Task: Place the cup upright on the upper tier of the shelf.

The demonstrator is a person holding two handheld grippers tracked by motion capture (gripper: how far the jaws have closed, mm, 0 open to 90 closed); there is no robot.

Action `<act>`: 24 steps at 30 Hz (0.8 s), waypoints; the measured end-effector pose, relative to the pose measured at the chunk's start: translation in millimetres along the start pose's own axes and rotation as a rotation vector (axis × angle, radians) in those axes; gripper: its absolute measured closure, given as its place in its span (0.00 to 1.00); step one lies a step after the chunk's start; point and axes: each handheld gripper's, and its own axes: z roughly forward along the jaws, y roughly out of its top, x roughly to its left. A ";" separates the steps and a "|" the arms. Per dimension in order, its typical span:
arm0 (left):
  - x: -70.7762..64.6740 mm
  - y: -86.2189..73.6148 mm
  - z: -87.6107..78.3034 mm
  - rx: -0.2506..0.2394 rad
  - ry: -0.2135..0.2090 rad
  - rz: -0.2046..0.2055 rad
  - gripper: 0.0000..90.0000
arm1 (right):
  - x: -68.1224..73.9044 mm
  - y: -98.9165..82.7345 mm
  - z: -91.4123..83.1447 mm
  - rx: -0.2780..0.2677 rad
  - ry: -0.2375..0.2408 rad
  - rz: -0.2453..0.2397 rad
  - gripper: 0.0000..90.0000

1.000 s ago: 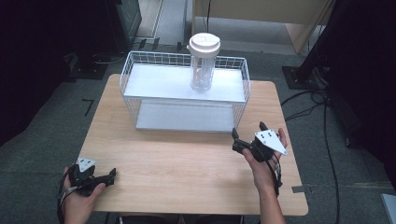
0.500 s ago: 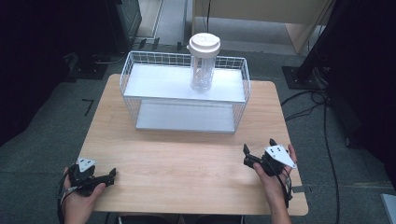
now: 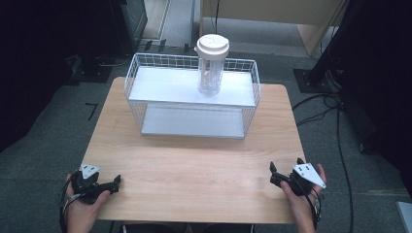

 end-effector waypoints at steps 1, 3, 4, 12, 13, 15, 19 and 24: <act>0.0 0.0 0.0 0.000 0.000 0.000 0.00 | 0.0 0.0 0.0 0.000 0.000 0.000 0.02; 0.0 0.0 0.0 0.000 0.000 0.000 0.00 | -7.4 -4.9 -4.5 0.011 -0.009 0.003 0.02; 0.0 0.0 0.0 0.000 0.000 0.000 0.00 | -11.0 -6.9 -6.5 0.013 -0.010 0.003 0.02; 0.0 0.0 0.0 0.000 0.000 0.000 0.00 | -30.1 -21.5 -15.8 0.063 -0.018 0.004 0.02; 0.0 0.0 0.0 0.000 0.000 0.000 0.00 | -32.2 -23.6 -16.9 0.077 -0.019 0.010 0.02; 0.0 0.0 0.0 0.000 0.000 0.000 0.00 | -33.8 -24.9 -17.1 0.080 -0.018 0.006 0.02; 0.0 0.0 0.0 0.000 0.000 0.000 0.00 | -41.2 -29.7 -20.3 0.136 -0.015 -0.019 0.02; 0.0 0.0 0.0 0.000 0.000 0.000 0.00 | -50.1 -32.2 -22.4 0.217 0.018 -0.019 0.02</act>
